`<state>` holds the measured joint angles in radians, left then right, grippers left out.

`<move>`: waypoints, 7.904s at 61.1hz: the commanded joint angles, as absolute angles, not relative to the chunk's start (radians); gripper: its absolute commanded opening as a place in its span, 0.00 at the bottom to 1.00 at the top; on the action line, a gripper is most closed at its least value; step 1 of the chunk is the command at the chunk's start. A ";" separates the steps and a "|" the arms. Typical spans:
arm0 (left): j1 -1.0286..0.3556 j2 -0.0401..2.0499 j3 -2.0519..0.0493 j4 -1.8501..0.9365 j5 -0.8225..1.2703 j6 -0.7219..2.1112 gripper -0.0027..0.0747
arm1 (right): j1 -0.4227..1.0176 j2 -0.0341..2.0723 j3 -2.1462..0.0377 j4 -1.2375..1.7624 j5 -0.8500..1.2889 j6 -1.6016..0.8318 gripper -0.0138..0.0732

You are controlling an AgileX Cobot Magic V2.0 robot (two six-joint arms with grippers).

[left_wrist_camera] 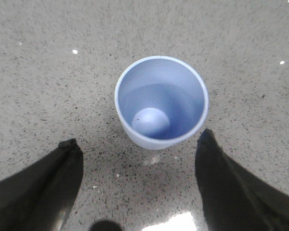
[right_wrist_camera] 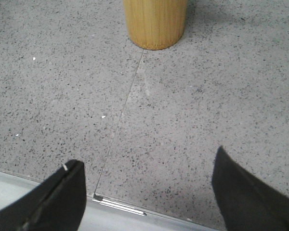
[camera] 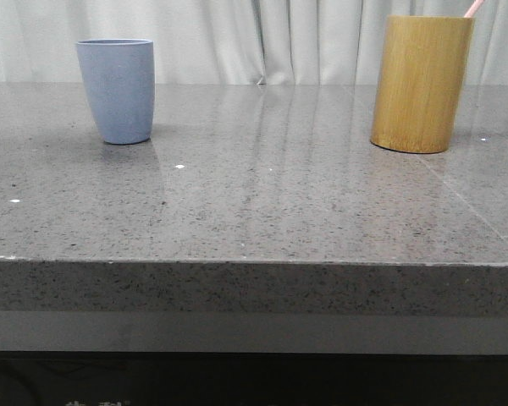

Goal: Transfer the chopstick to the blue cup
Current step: 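Move the left gripper over the light blue cup and lower it, then grip the blue cup rim with the left gripper, slide it toward the bamboo holder, then open the left gripper and lift it off the blue cup, then grasp the pink chopstick in the bamboo holder with the right gripper, lift, then carry the pink chopstick over the blue cup and lower it in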

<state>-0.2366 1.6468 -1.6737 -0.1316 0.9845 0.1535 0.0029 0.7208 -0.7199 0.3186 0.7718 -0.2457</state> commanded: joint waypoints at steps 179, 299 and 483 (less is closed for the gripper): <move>-0.577 2.097 -2.299 -0.101 1.133 0.146 0.06 | 0.005 0.724 -0.754 0.340 0.762 -0.256 0.80; -0.434 1.234 -1.610 -0.089 0.952 0.123 0.51 | -0.209 1.125 -1.093 0.745 0.719 -0.439 0.80; -0.360 0.730 -1.038 -0.220 0.878 0.120 0.51 | 0.415 1.844 -2.198 0.259 0.996 -0.385 0.14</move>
<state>-0.3609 0.7302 -1.0105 -0.1978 0.9500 0.1275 0.4147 1.8872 -2.1714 0.2507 1.0654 -0.3880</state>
